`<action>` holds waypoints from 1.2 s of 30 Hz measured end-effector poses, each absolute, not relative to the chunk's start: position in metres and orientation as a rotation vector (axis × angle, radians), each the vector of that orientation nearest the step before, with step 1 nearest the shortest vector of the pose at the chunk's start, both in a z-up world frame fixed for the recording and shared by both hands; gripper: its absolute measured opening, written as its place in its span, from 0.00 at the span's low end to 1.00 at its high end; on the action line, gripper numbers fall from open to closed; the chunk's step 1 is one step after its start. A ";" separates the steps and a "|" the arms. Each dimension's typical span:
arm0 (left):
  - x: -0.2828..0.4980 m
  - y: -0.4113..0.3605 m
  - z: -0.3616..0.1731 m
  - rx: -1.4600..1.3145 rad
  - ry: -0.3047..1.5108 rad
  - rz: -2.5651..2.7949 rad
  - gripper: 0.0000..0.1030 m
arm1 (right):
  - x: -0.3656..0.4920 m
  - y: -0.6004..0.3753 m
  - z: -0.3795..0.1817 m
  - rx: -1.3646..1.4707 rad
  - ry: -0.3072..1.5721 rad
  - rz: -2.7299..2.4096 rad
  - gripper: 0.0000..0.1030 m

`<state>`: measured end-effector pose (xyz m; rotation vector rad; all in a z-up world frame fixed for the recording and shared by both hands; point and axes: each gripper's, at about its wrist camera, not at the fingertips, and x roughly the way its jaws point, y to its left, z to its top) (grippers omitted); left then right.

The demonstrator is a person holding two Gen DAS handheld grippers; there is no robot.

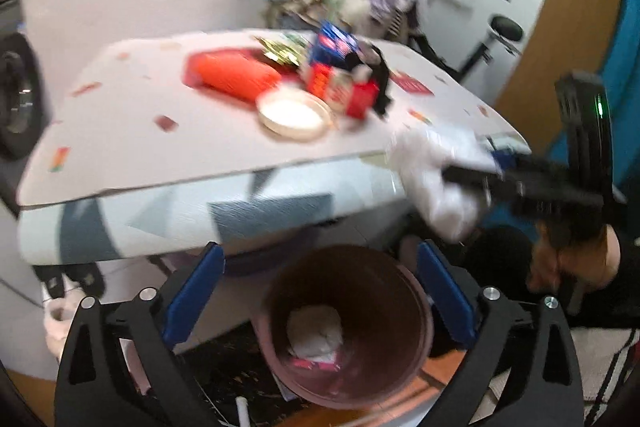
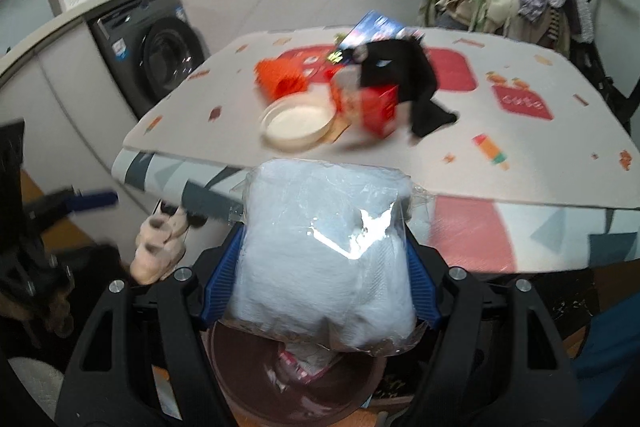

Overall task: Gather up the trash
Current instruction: 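Drop the tissue into the bin with the left tool while the right tool drops the bag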

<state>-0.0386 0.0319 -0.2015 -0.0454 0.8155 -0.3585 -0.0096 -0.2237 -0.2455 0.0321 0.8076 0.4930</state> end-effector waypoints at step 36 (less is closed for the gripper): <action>-0.040 0.041 -0.210 -0.116 0.824 -0.266 0.94 | -0.018 -0.194 -0.300 -0.031 1.055 0.549 0.72</action>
